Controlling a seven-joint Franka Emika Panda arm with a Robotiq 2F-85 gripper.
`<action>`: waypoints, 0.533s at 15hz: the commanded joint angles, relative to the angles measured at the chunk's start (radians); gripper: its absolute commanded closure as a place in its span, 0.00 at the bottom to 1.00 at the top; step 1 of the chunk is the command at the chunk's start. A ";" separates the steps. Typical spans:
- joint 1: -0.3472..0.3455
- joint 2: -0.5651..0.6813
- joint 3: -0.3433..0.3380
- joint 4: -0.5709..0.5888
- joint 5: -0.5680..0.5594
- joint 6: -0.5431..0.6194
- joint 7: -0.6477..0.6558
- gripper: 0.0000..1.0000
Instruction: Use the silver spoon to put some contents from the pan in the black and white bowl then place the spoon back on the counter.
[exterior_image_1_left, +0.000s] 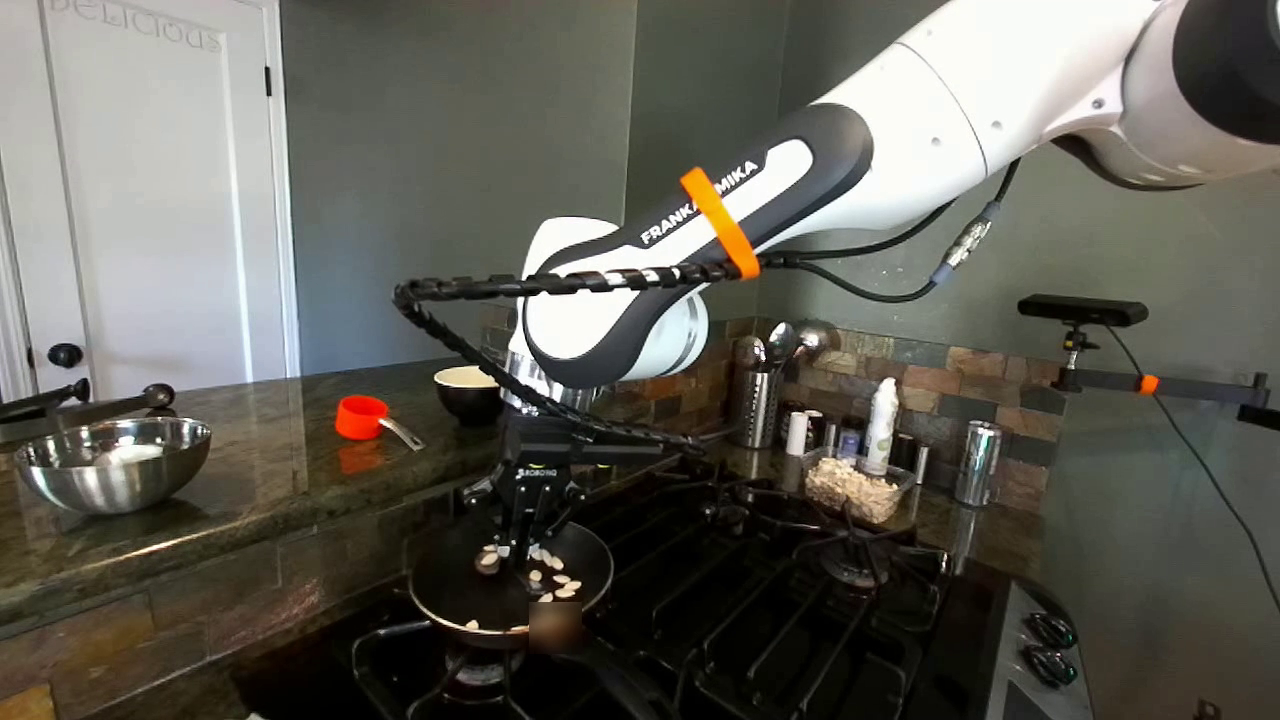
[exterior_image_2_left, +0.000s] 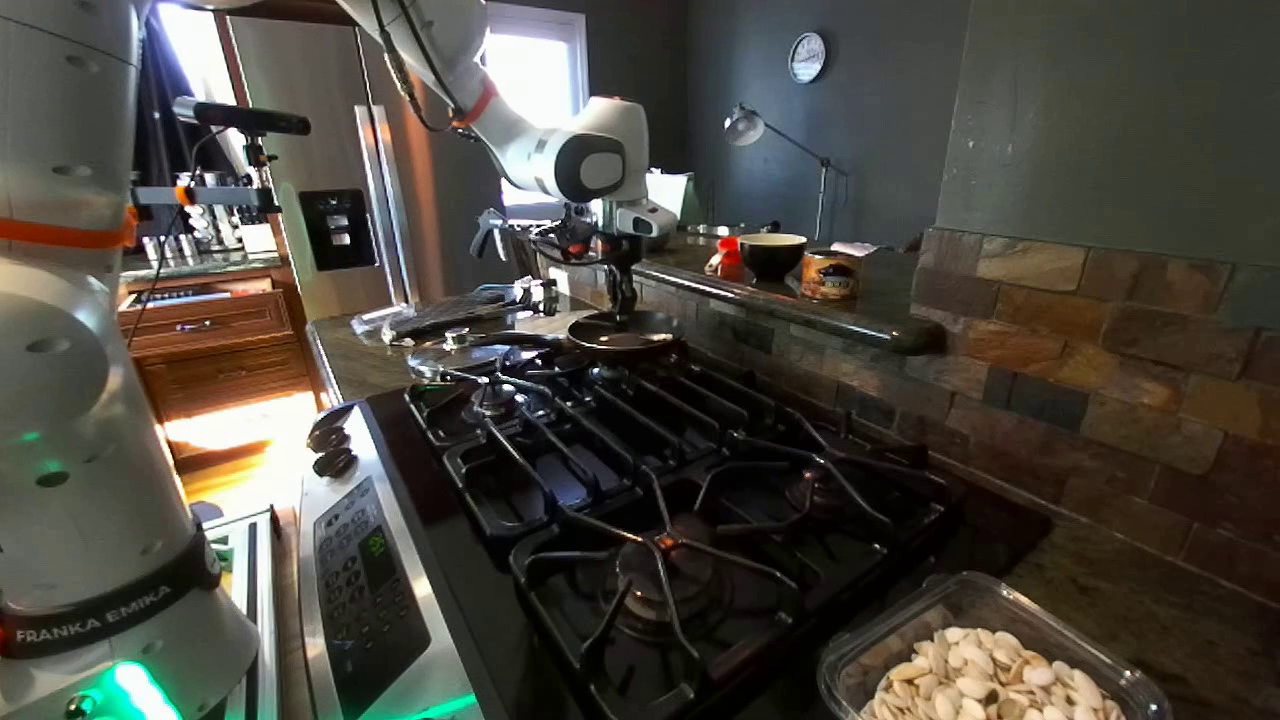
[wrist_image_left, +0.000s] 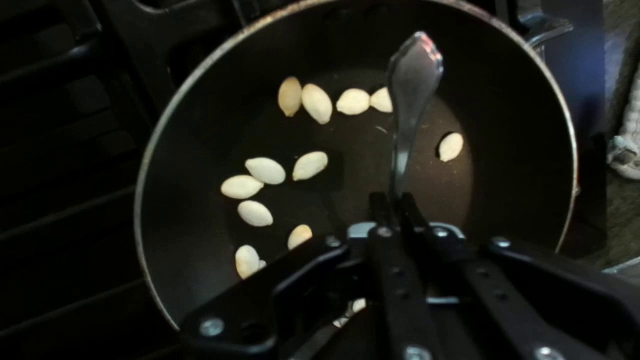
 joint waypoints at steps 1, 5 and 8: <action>0.022 -0.003 -0.012 -0.006 -0.022 0.030 0.029 0.98; 0.032 -0.016 -0.012 -0.004 -0.034 0.017 0.035 0.98; 0.035 -0.022 -0.010 -0.002 -0.039 0.016 0.035 0.98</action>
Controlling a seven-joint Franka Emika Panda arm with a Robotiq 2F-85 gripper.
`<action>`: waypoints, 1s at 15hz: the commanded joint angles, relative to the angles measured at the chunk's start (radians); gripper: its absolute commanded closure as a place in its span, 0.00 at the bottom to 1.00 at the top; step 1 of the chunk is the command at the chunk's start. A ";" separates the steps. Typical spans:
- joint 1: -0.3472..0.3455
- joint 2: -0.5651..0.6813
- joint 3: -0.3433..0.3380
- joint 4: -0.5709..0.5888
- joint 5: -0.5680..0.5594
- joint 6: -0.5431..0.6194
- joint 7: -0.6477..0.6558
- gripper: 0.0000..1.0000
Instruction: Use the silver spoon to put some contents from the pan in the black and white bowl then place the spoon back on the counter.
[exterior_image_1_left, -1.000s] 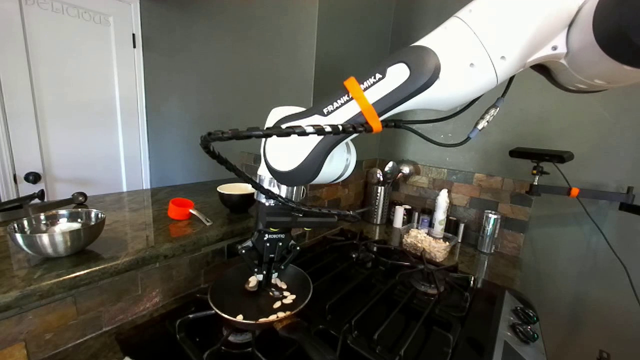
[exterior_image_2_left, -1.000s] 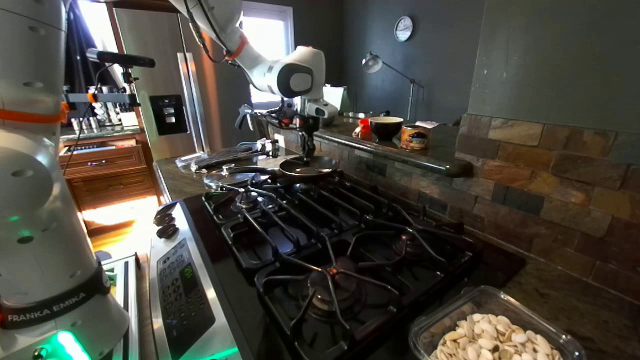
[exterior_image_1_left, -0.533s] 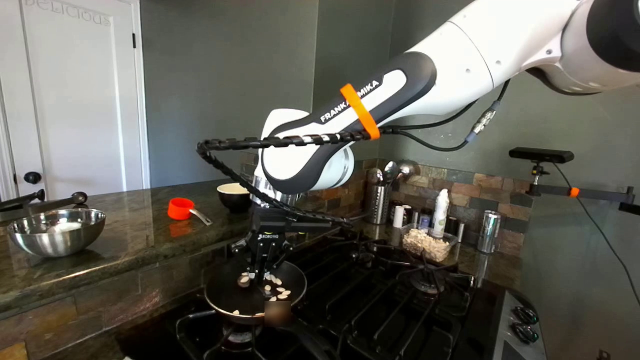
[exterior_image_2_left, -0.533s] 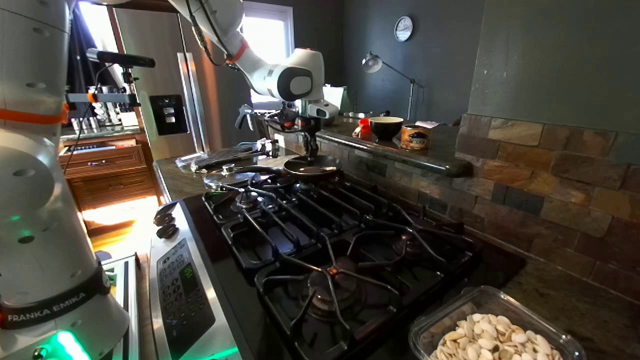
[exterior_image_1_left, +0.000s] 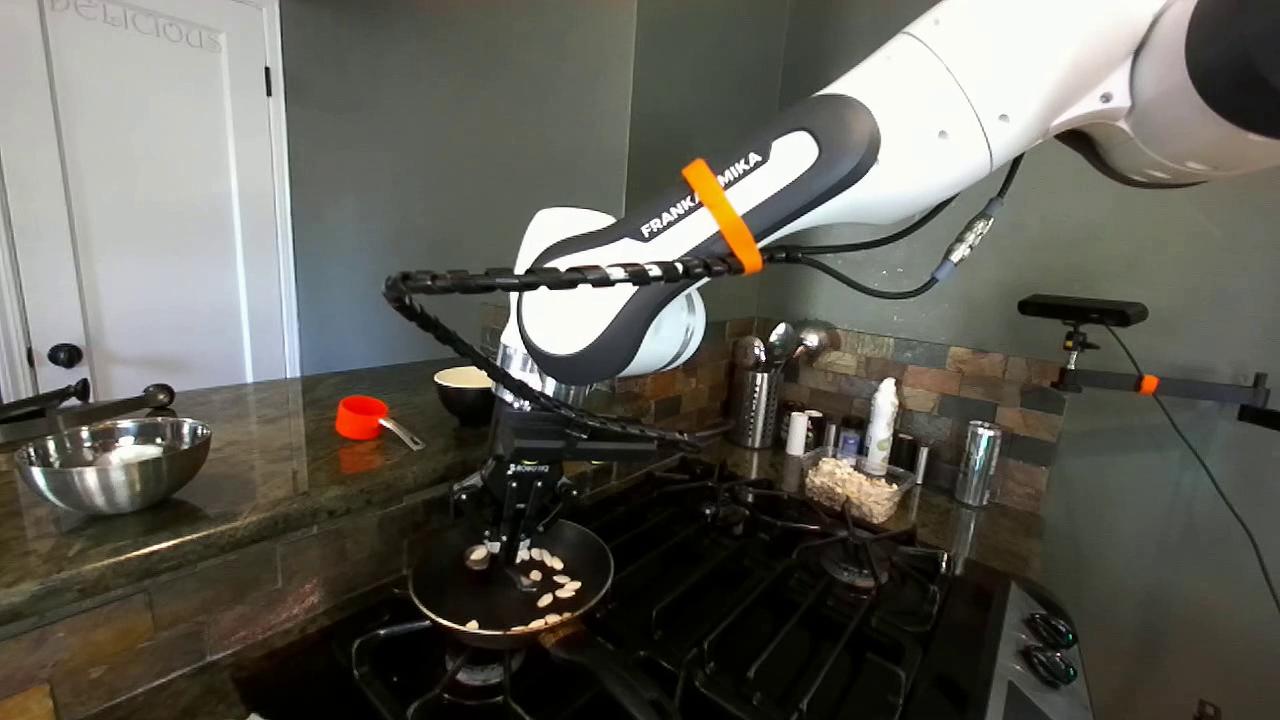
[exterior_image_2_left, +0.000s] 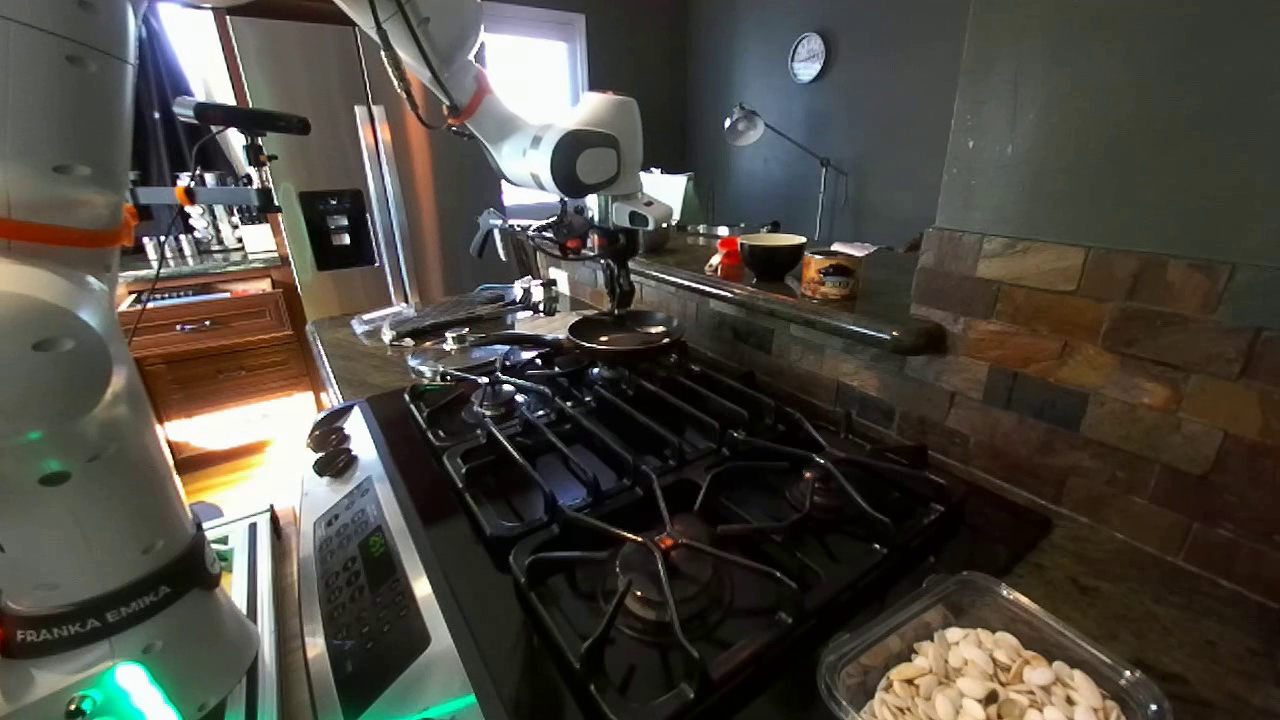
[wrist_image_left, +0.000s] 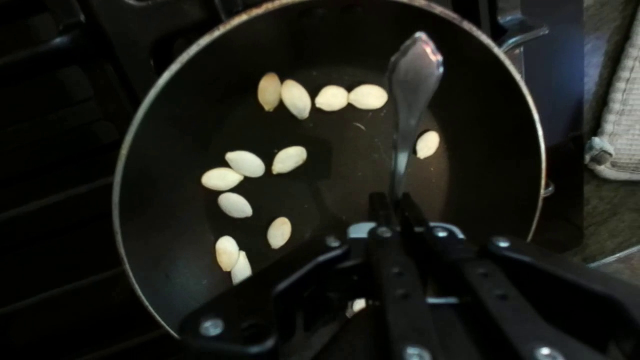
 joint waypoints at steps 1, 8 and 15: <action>0.019 -0.015 -0.010 -0.006 -0.027 0.006 0.035 0.98; 0.026 -0.033 -0.003 0.010 -0.019 -0.014 0.038 0.98; 0.038 -0.104 0.002 0.001 -0.035 -0.063 0.085 0.98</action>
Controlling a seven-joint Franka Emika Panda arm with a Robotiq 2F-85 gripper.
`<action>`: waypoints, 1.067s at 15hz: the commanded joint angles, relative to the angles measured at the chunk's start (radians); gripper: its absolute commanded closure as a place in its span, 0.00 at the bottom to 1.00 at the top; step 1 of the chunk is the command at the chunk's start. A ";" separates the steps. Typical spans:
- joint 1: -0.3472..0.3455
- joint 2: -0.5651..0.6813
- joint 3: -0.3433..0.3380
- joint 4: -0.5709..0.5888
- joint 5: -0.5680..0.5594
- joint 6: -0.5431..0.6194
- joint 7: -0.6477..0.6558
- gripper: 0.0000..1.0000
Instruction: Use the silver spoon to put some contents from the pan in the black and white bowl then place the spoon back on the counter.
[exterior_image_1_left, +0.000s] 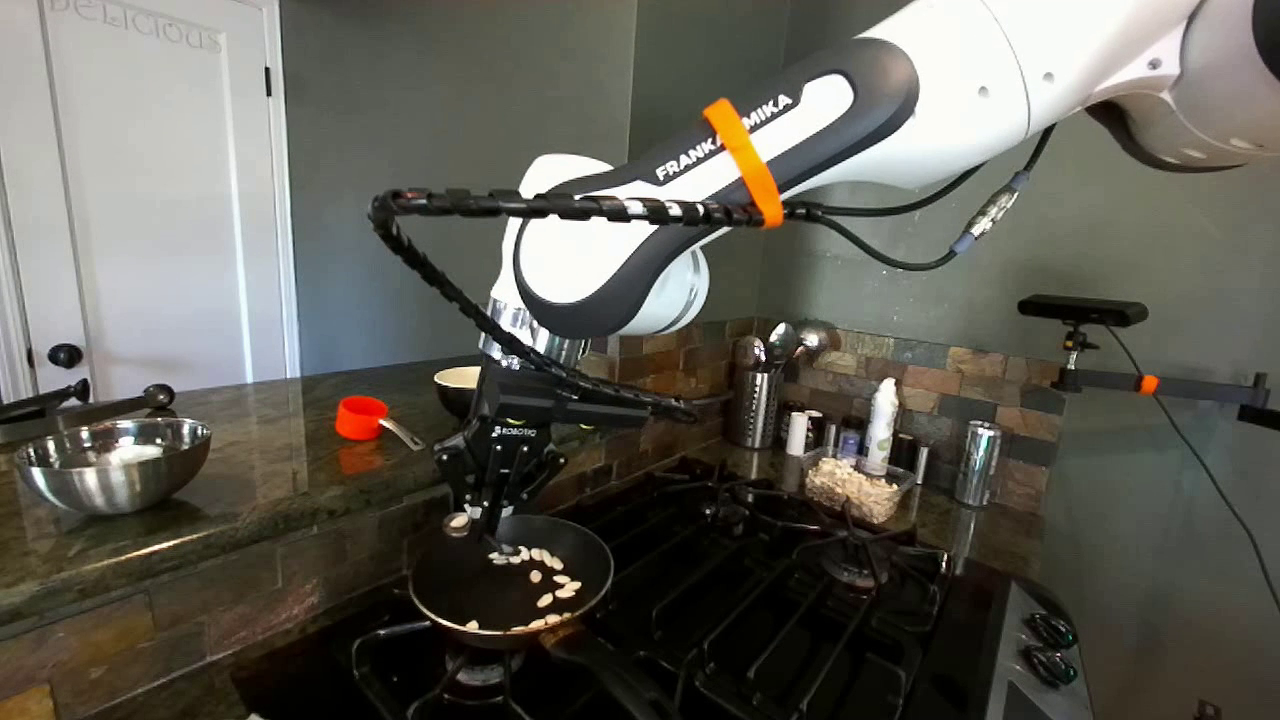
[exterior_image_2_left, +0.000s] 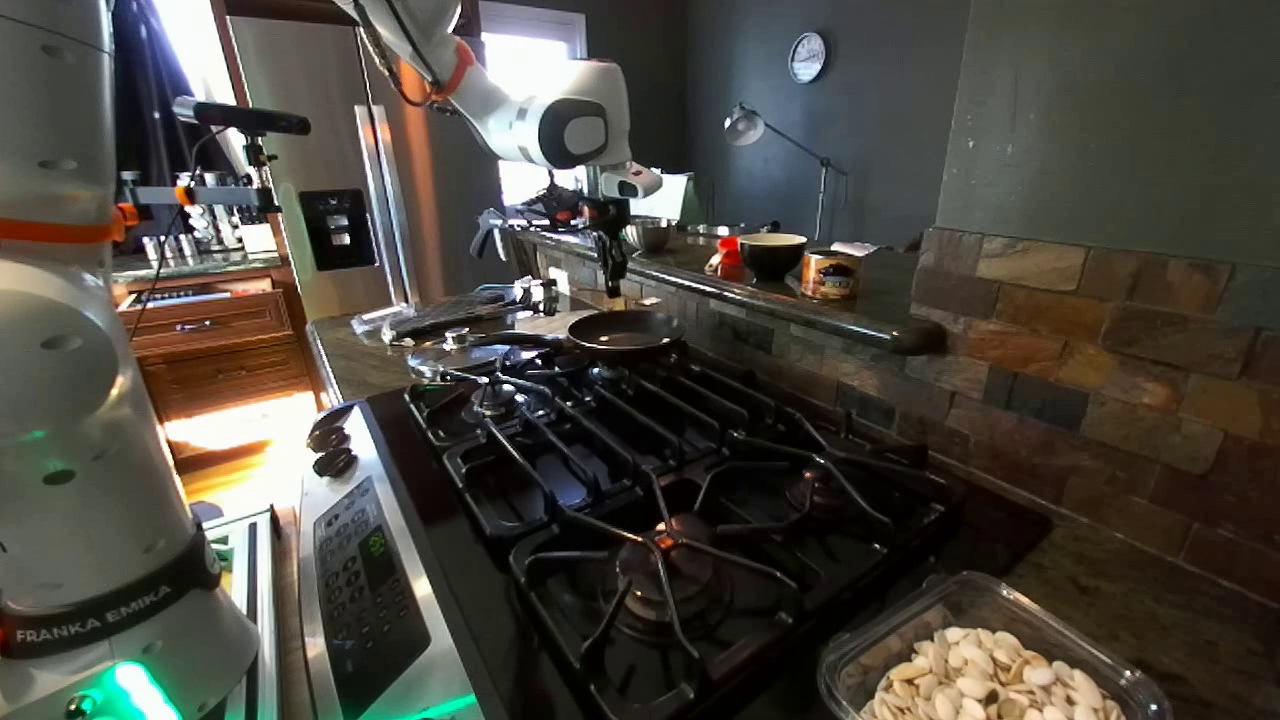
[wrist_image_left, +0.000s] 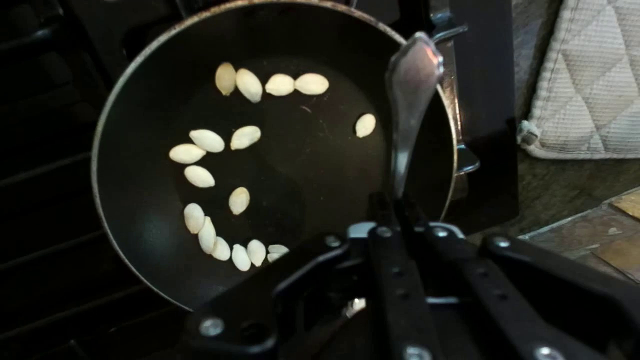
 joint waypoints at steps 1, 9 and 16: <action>0.011 -0.052 -0.001 -0.011 -0.039 -0.059 0.069 0.98; -0.020 -0.140 -0.002 0.020 -0.133 -0.198 0.142 0.98; -0.060 -0.146 -0.006 0.146 -0.274 -0.353 0.142 0.98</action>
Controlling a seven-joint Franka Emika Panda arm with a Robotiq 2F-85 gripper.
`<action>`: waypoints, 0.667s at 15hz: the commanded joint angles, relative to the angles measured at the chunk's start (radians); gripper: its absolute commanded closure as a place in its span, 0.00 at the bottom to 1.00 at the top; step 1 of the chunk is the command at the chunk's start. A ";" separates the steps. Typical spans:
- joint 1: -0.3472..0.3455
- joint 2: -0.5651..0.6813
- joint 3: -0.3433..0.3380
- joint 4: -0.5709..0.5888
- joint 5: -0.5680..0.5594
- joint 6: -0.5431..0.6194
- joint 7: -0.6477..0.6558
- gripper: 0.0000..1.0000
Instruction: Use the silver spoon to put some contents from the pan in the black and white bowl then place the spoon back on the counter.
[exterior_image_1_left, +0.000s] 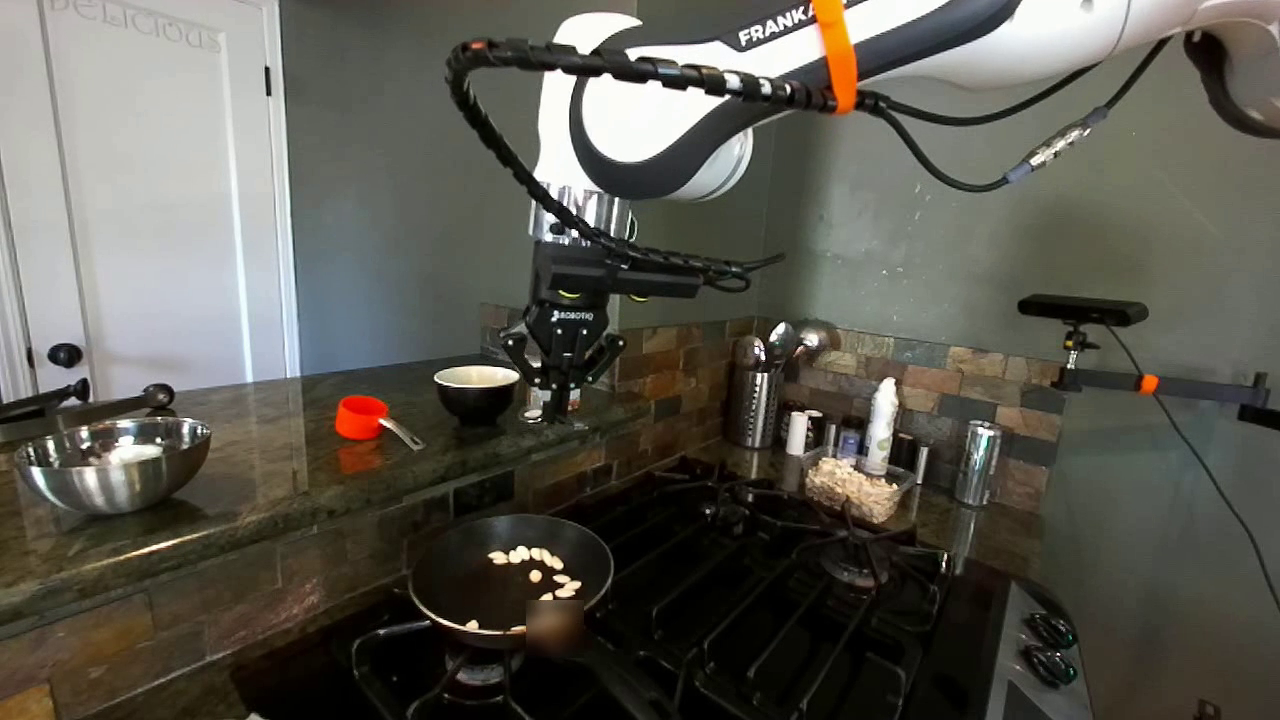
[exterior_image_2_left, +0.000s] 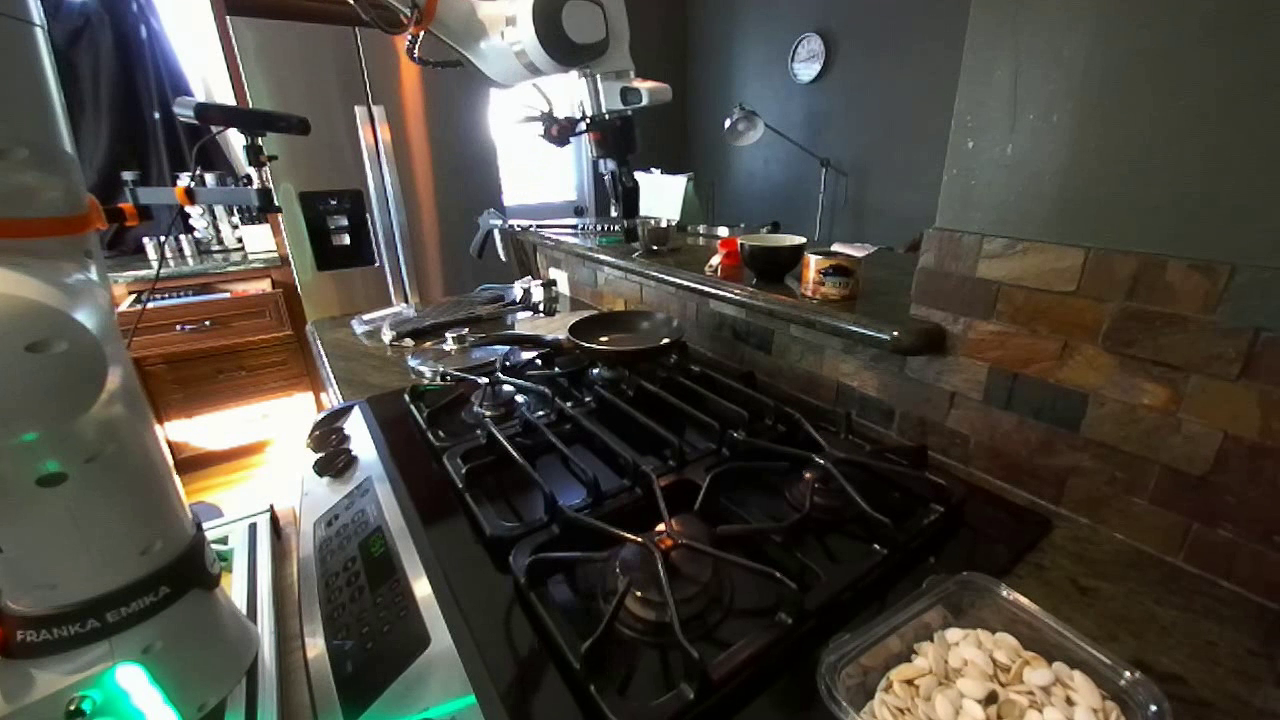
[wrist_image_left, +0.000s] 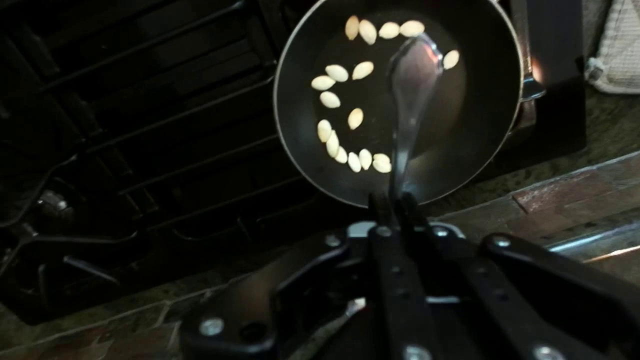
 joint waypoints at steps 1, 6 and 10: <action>-0.015 0.010 0.000 0.078 -0.085 -0.080 0.010 0.98; -0.030 0.066 -0.005 0.206 -0.163 -0.118 -0.052 0.98; -0.031 0.135 -0.017 0.302 -0.202 -0.105 -0.156 0.98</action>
